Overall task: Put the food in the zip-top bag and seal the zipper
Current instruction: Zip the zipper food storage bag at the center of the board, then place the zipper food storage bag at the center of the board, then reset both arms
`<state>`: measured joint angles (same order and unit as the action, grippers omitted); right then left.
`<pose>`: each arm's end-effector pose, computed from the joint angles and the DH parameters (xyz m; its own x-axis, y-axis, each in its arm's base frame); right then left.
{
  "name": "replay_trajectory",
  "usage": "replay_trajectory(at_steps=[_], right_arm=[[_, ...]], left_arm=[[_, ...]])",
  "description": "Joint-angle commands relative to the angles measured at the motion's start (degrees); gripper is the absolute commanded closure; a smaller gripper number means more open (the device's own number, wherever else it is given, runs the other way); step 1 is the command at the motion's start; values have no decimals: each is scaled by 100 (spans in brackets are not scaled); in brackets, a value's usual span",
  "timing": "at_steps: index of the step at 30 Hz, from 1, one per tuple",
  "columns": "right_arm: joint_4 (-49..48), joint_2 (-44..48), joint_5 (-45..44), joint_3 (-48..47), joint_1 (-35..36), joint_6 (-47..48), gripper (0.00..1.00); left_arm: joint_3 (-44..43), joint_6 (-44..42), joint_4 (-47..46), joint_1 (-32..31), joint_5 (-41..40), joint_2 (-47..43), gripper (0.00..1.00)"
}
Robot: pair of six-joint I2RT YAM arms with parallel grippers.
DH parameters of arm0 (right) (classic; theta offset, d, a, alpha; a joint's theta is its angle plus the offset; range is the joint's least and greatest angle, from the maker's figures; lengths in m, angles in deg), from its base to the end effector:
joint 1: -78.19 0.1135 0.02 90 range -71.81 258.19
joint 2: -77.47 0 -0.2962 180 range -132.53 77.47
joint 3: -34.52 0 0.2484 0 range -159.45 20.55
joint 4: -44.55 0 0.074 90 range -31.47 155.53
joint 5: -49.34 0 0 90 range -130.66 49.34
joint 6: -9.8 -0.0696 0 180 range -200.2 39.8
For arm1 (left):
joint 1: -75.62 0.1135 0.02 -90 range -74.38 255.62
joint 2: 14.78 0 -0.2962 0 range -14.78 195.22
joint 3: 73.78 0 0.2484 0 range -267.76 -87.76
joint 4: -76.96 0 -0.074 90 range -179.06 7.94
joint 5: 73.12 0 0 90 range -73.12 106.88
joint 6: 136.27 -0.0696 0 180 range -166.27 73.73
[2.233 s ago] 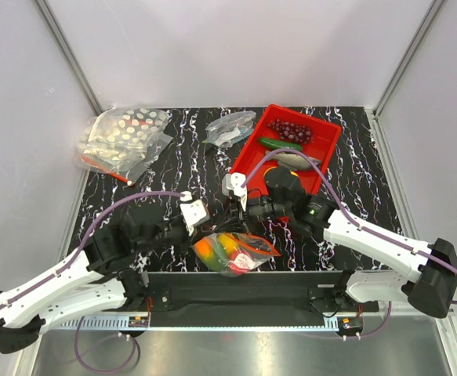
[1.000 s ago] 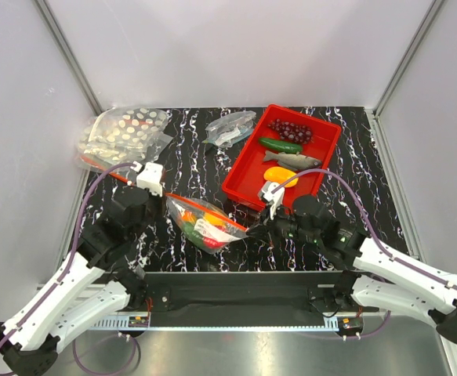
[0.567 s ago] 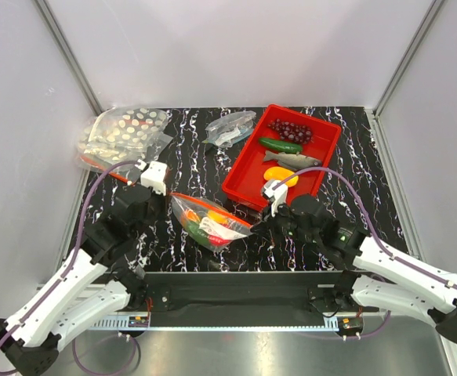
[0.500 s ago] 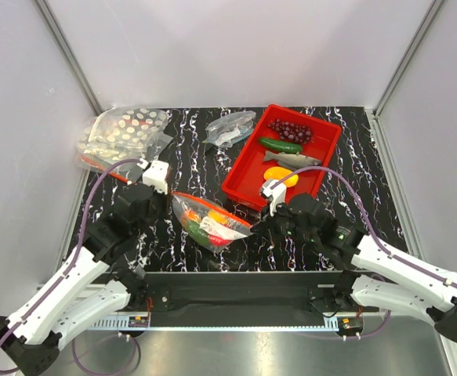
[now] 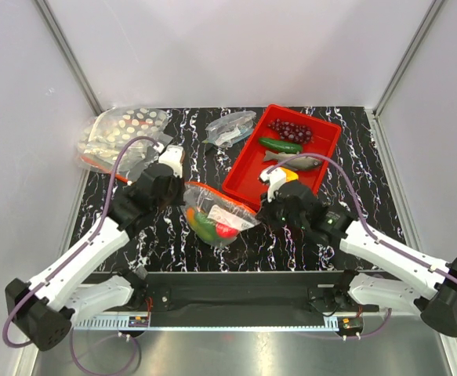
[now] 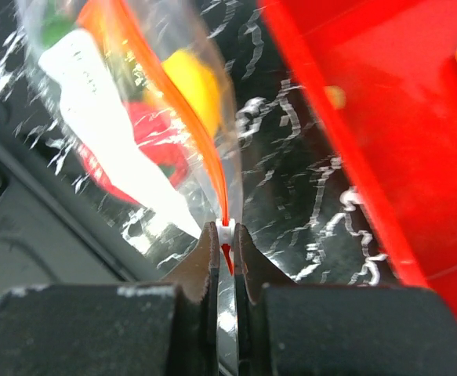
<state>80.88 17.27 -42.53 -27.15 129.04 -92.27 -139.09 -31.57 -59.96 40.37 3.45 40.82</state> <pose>0.1526 0.1838 0.2948 -0.5114 -0.2972 -0.8063 -0.6660 0.7301 0.1533 0.1856 -0.1114 0.3219 -0.5367 0.0771 -0.8402 0.2758 0.9571 -0.0884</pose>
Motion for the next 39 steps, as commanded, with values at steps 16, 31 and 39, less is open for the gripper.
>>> replay_trajectory(at_steps=[16,31,39], right_arm=[[-196,-150,21,-582,-1481,-243,22],[-758,1062,-919,-231,-1490,-374,0],[-636,1871,-2834,59,-1490,-760,0]], left_arm=[[-26,991,-2049,97,307,822,12],[-641,921,218,97,-889,-741,1],[-194,360,535,88,-1566,-1954,1]])
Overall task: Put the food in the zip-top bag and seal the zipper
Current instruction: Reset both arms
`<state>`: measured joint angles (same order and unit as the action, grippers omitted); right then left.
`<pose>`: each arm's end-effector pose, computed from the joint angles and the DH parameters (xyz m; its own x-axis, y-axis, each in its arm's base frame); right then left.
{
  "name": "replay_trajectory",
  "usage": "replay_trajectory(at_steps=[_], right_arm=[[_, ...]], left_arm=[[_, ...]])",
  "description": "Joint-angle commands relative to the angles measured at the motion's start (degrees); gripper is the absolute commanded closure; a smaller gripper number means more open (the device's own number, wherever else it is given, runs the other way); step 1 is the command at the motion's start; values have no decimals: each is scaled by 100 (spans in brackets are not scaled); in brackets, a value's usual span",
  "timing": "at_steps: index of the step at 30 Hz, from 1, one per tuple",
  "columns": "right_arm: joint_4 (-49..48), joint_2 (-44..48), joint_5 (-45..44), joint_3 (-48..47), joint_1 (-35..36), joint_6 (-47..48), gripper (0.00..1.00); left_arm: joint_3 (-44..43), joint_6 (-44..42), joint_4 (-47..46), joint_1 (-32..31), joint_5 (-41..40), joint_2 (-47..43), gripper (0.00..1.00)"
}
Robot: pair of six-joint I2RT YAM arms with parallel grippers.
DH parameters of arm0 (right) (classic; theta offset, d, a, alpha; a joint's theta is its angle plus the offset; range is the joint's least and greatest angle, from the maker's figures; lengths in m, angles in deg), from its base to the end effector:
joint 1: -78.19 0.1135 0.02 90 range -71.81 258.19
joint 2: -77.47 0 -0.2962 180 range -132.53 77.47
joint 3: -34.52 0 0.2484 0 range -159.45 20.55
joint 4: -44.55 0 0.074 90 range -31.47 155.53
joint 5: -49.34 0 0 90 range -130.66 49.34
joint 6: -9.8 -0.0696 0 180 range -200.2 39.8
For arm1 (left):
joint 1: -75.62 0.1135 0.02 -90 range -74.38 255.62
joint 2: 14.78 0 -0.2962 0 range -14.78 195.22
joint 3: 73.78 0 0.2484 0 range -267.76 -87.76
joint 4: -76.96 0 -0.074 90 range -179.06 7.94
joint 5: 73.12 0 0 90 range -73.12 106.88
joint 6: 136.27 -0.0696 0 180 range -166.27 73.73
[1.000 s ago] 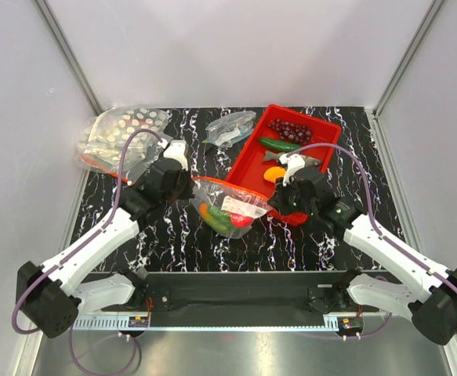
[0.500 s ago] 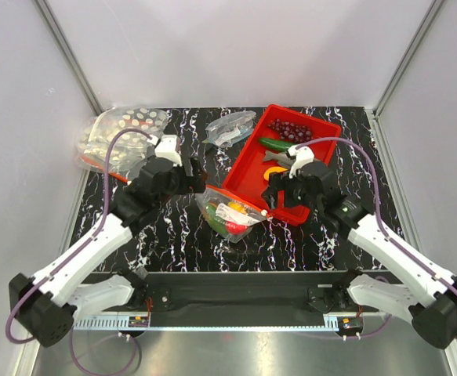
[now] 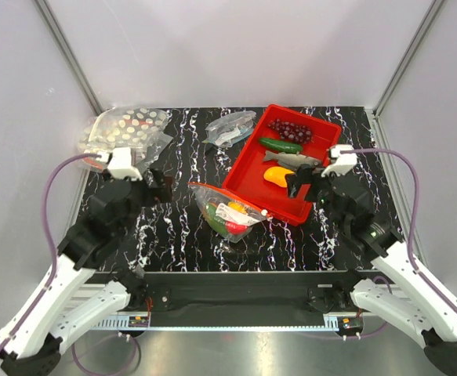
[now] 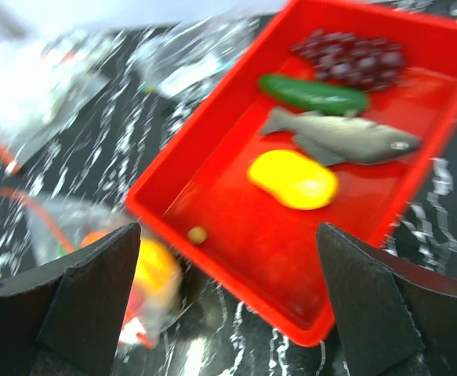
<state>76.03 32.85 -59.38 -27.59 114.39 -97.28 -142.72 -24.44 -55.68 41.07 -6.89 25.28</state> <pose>0.1599 0.0894 0.3624 -0.2770 0.1420 -0.9503 -0.2372 0.9483 0.2108 0.1324 -0.0571 0.3805 -0.3183 -0.1940 -0.9279 0.0924 0.9678 -0.2341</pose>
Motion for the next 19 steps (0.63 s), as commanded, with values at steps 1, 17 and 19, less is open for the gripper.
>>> replay_trajectory(at_steps=[1,17,19], right_arm=[[-133,531,-1291,155,-26,-304,0],[61,1790,-1714,1158,-35,-797,0],[113,1659,-1670,1097,-26,-762,0]], left_arm=[[292,-424,54,27,-567,-715,1],[1260,-724,27,18,-277,-1387,1],[1251,-688,80,18,-277,-1290,1]])
